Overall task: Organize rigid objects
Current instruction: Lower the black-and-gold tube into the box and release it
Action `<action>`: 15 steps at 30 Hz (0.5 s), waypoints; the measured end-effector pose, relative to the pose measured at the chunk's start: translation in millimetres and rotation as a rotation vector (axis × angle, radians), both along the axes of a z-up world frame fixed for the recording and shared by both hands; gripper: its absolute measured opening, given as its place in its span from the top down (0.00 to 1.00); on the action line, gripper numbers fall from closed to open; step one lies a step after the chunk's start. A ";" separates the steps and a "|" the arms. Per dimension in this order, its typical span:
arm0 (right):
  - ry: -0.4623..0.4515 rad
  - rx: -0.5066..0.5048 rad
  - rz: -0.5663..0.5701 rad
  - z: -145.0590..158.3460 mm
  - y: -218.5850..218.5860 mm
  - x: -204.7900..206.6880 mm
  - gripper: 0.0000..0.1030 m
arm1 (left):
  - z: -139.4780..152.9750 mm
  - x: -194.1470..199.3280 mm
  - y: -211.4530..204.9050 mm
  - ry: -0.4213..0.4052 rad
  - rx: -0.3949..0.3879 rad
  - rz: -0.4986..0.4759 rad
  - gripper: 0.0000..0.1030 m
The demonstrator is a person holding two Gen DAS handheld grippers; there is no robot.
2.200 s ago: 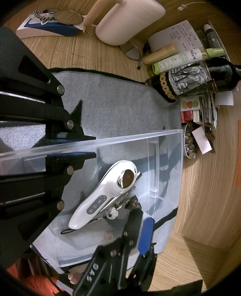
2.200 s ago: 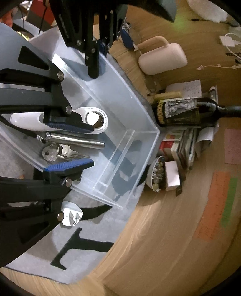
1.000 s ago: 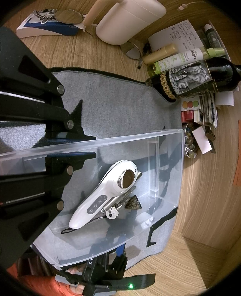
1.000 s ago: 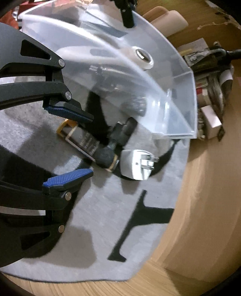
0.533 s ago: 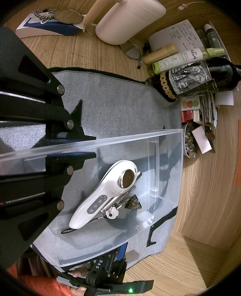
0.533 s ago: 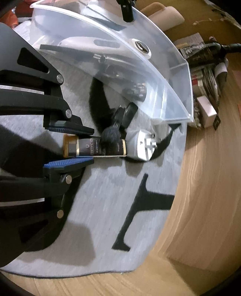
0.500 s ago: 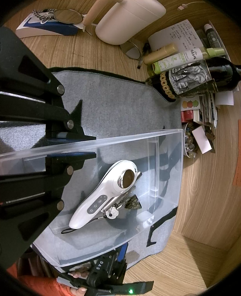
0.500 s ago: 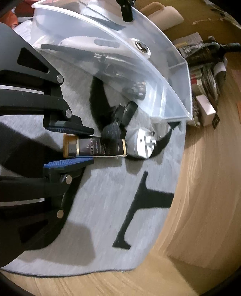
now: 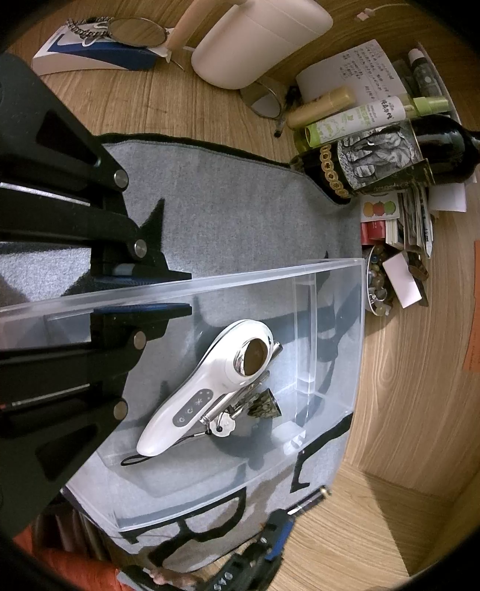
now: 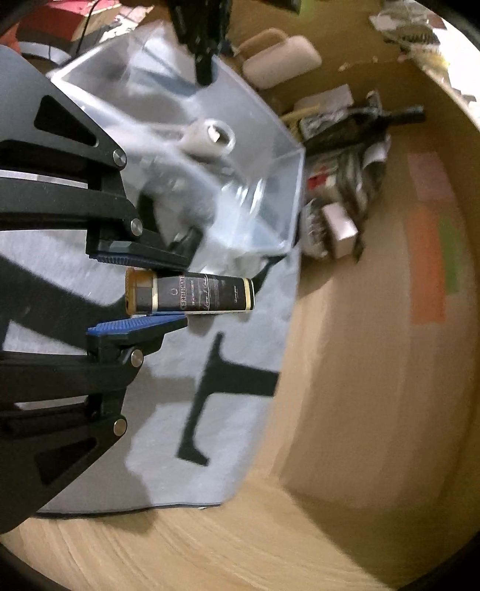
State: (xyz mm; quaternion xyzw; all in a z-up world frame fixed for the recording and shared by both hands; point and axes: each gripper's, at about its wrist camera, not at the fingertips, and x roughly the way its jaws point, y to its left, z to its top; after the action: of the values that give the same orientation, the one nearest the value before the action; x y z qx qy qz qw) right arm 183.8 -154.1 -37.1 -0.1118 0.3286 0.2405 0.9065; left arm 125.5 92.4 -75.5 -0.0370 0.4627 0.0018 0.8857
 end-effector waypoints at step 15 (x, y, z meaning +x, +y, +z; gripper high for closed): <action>-0.081 0.044 0.183 30.5 65.2 -23.8 0.79 | 0.2 0.2 0.0 0.000 0.001 -0.001 0.92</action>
State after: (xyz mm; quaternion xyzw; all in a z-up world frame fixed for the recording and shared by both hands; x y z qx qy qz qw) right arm 160.0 -88.9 -6.6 -0.1309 0.2747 0.3249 0.8955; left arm 125.6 92.4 -75.3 -0.0364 0.4628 0.0016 0.8857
